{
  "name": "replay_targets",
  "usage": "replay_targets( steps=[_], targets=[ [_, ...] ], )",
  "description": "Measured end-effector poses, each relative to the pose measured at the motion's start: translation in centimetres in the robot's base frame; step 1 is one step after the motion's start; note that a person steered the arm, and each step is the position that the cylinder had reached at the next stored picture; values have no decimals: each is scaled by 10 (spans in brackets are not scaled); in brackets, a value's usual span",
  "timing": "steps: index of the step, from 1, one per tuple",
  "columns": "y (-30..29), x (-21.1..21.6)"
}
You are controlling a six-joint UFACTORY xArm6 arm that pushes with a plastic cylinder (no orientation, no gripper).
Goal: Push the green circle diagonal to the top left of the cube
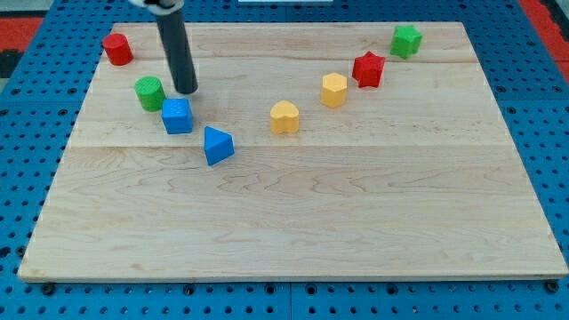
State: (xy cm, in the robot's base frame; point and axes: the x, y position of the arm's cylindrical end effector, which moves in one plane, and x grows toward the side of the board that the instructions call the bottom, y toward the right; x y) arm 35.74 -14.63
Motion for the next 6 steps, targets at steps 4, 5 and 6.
replay_targets(
  steps=[4,5,6],
  targets=[
    [-8,-13],
    [17,-38],
    [22,-102]
  ],
)
